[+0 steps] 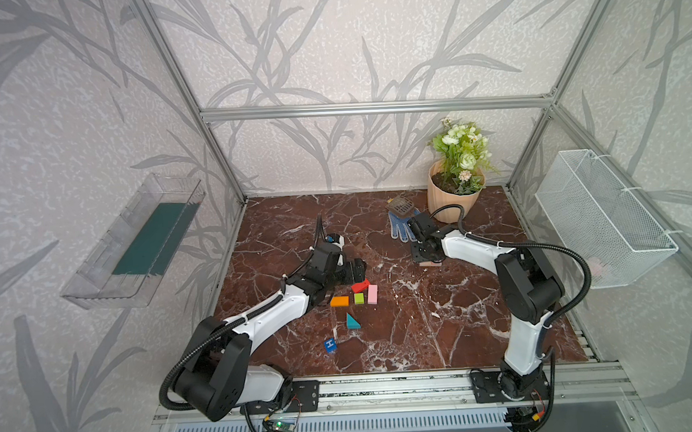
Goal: Build the wood block tower
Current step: 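Lower the light pink bar beside the dark pink bar on the wooden bars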
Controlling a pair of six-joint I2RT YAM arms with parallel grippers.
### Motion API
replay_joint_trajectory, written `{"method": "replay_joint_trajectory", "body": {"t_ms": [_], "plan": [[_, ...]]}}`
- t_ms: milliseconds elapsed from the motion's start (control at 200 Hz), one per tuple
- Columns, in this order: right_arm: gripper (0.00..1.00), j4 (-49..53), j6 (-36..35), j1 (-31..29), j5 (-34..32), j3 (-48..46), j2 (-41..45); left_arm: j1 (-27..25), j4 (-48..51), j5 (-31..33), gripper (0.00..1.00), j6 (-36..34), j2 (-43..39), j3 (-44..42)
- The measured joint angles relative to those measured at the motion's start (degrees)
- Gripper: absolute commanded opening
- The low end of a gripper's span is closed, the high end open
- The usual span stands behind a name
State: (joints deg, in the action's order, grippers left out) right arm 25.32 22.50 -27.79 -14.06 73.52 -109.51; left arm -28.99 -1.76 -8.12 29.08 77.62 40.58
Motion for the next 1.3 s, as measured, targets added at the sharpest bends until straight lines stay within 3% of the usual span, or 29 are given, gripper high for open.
{"method": "replay_joint_trajectory", "body": {"t_ms": [500,745,1075,1300], "plan": [[0.24,0.50,0.22,0.00,-0.46,0.72,-1.16,0.00,0.07,-0.55,0.94,0.00,0.33,0.57],[0.29,0.90,0.42,0.00,-0.92,0.74,-1.16,-0.04,0.07,-0.63,0.94,0.00,0.96,0.59],[0.52,1.01,0.55,0.00,-1.44,0.74,-1.16,-0.04,0.07,-0.83,0.94,0.00,1.05,0.63],[0.56,1.09,0.63,0.00,-1.81,0.74,-1.01,-0.11,0.04,-0.85,0.94,0.00,1.36,0.66]]}}
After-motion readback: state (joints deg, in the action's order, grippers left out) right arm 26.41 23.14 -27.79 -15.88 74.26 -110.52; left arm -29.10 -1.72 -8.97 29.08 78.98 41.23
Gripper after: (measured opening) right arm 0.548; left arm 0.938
